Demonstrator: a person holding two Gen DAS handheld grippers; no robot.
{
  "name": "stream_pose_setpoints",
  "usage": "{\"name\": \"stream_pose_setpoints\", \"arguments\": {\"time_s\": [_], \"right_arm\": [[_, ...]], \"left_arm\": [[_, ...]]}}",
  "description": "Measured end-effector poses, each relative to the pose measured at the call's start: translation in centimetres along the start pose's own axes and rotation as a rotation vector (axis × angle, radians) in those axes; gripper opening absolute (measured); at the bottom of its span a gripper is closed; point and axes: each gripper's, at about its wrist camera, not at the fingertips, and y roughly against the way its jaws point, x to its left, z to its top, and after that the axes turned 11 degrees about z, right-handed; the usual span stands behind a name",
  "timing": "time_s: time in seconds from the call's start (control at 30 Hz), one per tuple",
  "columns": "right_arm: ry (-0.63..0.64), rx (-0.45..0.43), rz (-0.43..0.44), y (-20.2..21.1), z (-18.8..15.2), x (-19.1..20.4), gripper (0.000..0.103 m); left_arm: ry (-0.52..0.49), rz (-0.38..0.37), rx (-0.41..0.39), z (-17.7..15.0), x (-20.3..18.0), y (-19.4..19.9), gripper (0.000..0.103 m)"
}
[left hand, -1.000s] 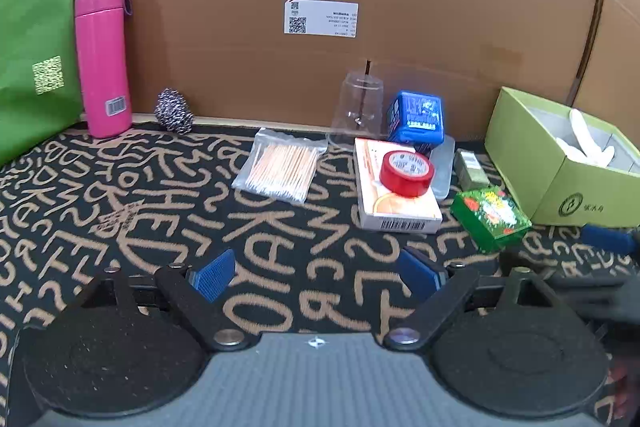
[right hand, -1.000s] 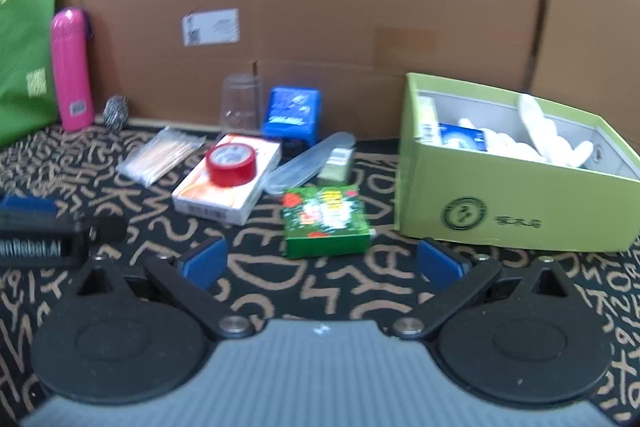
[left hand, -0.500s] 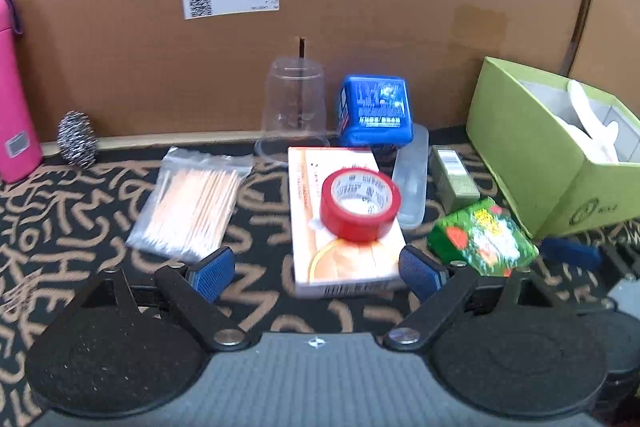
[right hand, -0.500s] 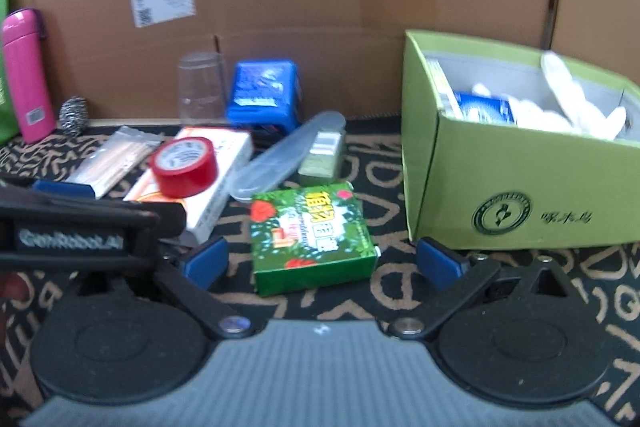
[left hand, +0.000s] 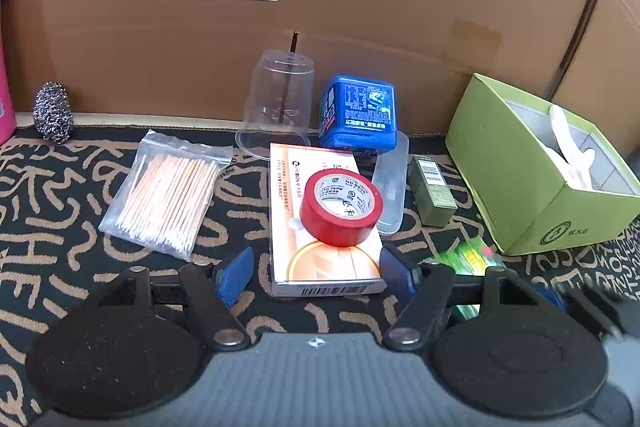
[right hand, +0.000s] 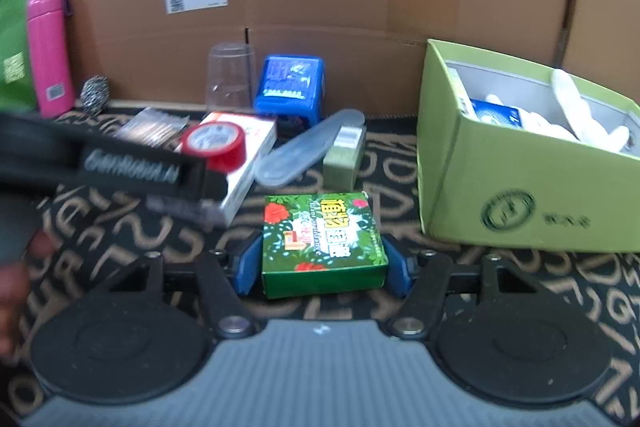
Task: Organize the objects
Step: 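Release the green box and grasp the red tape roll with the right tool, then carry the red tape and white box into the shoebox and open both tools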
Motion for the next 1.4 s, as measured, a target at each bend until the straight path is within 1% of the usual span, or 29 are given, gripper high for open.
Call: {"name": "stream_pose_setpoints", "arguments": {"time_s": [0.07, 0.13, 0.2, 0.27, 0.3, 0.33, 0.4, 0.5, 0.6, 0.63, 0.67, 0.73, 0.83, 0.93, 1.0, 1.07, 1.13, 1.17, 1.2, 1.23, 1.27, 1.4], "right_arm": [[-0.009, -0.002, 0.01, 1.7, -1.2, 0.2, 0.062], [-0.02, -0.003, 0.025, 3.5, -2.6, 0.5, 0.062], [-0.028, 0.0, 0.042, 4.9, -3.6, 0.8, 0.062], [-0.028, -0.001, 0.057, 6.0, -4.2, 1.2, 0.063], [-0.017, 0.003, 0.062, 6.4, -4.5, 1.4, 0.063], [-0.004, 0.008, 0.063, 6.7, -4.7, 1.5, 0.063], [0.011, 0.014, 0.066, 6.9, -4.7, 1.6, 0.064], [0.009, 0.01, 0.072, 7.1, -4.8, 1.6, 0.064], [-0.006, 0.001, 0.094, 7.5, -4.9, 1.2, 0.067], [-0.01, -0.008, 0.097, 7.8, -4.9, 1.2, 0.069], [-0.009, -0.023, 0.097, 8.2, -4.9, 1.1, 0.07], [0.001, -0.062, 0.097, 8.9, -4.6, 1.2, 0.07], [0.028, -0.113, 0.119, 9.8, -3.7, 1.6, 0.07], [0.083, -0.145, 0.164, 9.9, -2.8, 2.8, 0.07], [0.122, -0.15, 0.208, 9.3, -2.3, 4.1, 0.07], [0.155, -0.14, 0.245, 8.2, -1.8, 5.4, 0.069], [0.171, -0.11, 0.282, 6.4, -1.3, 6.4, 0.068], [0.176, -0.1, 0.299, 5.6, -1.2, 6.9, 0.066], [0.188, -0.092, 0.311, 4.8, -1.1, 7.3, 0.059], [0.203, -0.08, 0.313, 4.1, -1.1, 7.6, 0.046], [0.209, -0.063, 0.312, 3.6, -1.2, 7.8, 0.046], [0.172, -0.089, 0.248, 5.0, -1.5, 6.2, 0.046]], "left_arm": [[0.009, 0.001, 0.0, 0.1, 0.0, -0.3, 0.076], [0.018, 0.005, 0.004, 0.3, -0.2, -0.8, 0.082], [0.007, 0.012, 0.005, 0.5, -0.7, -1.4, 0.082], [-0.061, 0.032, -0.01, 0.3, -1.6, -1.7, 0.08], [-0.102, 0.029, -0.02, 0.1, -1.9, -1.6, 0.073], [-0.137, 0.03, -0.035, -0.3, -2.2, -1.4, 0.073], [-0.156, 0.002, -0.033, -0.9, -2.0, -0.7, 0.072], [-0.168, -0.048, 0.003, -2.0, -1.0, 1.3, 0.072], [-0.222, -0.105, 0.009, -4.4, 0.0, 4.2, 0.073], [-0.233, -0.107, 0.007, -5.3, 0.3, 5.1, 0.073], [-0.229, -0.1, 0.002, -6.0, 0.7, 5.9, 0.073], [-0.186, -0.091, -0.006, -6.8, 1.7, 7.1, 0.074], [-0.091, -0.115, -0.006, -7.2, 3.9, 9.0, 0.076], [-0.006, -0.123, -0.002, -7.3, 6.3, 10.7, 0.079], [0.024, -0.105, -0.017, -7.3, 7.5, 11.7, 0.079], [0.038, -0.07, -0.039, -7.1, 8.3, 12.2, 0.079], [0.048, -0.056, -0.048, -6.9, 8.8, 12.3, 0.08], [0.05, -0.057, -0.045, -6.9, 8.8, 12.1, 0.08], [0.052, -0.06, -0.04, -6.8, 9.0, 11.9, 0.08], [0.054, -0.063, -0.035, -6.8, 8.9, 11.8, 0.08], [0.049, -0.069, -0.031, -6.8, 8.7, 11.6, 0.08], [-0.01, -0.097, -0.045, -6.4, 7.1, 10.4, 0.083]]}}
